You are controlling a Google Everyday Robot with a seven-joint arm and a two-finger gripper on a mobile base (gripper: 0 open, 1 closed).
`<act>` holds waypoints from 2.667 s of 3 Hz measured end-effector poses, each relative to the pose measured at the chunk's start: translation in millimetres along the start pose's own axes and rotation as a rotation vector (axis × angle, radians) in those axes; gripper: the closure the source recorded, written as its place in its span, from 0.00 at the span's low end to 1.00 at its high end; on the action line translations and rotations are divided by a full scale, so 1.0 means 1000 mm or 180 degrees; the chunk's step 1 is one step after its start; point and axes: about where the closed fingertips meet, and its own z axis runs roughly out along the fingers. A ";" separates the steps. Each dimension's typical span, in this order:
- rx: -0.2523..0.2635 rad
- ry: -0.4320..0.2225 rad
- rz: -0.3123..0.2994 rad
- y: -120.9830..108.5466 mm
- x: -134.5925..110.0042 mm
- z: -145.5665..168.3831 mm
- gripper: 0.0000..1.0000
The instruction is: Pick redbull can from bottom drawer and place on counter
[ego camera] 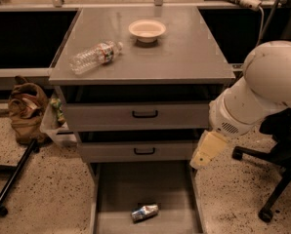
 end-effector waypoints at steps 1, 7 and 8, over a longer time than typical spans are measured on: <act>0.0000 0.0000 0.0000 0.000 0.000 0.000 0.00; -0.0513 -0.0691 0.0394 0.067 0.034 0.242 0.00; -0.0633 -0.0704 0.0393 0.074 0.033 0.275 0.00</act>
Offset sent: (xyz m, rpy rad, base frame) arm 0.0148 0.0115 -0.0691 0.0878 0.0778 -0.0121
